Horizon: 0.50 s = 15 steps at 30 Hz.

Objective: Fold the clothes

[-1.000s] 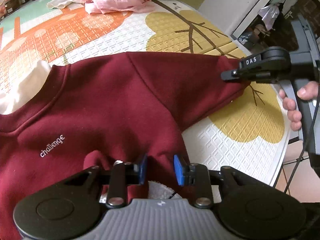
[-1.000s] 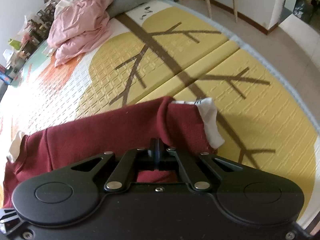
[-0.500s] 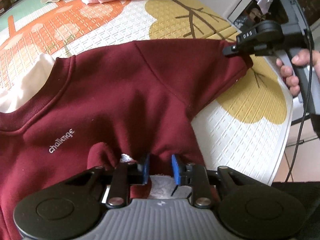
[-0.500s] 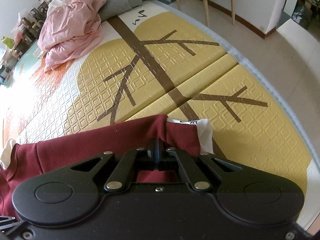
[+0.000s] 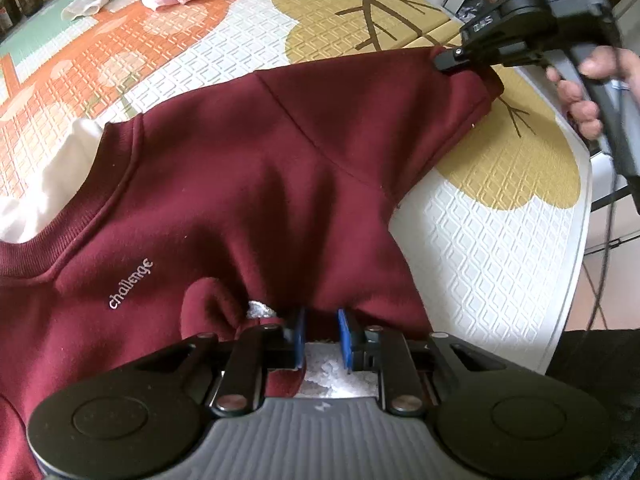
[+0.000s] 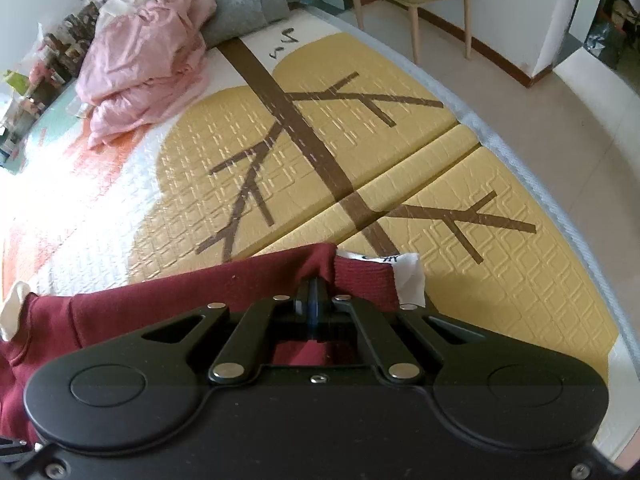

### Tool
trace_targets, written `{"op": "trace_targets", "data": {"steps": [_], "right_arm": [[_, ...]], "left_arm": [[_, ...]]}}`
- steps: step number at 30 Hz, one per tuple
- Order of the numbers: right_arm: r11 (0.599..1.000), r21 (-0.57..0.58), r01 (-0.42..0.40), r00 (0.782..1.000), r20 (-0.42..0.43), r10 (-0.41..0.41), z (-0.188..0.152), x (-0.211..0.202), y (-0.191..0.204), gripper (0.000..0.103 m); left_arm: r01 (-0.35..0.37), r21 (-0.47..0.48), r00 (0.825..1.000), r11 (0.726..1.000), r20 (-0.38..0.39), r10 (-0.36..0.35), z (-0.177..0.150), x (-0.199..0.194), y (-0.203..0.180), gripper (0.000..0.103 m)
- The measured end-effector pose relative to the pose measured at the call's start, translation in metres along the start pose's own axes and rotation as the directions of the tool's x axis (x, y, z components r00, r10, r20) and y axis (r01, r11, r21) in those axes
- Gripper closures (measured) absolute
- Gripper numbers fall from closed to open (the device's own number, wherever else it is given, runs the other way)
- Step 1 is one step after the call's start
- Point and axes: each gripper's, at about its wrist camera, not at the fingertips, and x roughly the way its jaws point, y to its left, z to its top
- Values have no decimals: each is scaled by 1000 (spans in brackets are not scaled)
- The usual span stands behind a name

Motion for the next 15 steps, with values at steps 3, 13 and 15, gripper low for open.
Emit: {"op": "trace_targets", "data": {"steps": [3, 13, 15], "right_arm": [[999, -18, -38, 999, 24, 38, -9, -13, 6, 100], [968, -119, -220, 970, -127, 205, -85, -33, 41, 99], [959, -115, -257, 956, -178, 235, -101, -25, 50, 99]], "left_arm": [[-2, -4, 1000, 1000, -2, 2, 0, 1, 0, 81], [14, -14, 1000, 1000, -4, -14, 2, 2, 2, 81], [16, -14, 1000, 1000, -4, -16, 2, 2, 2, 81]]}}
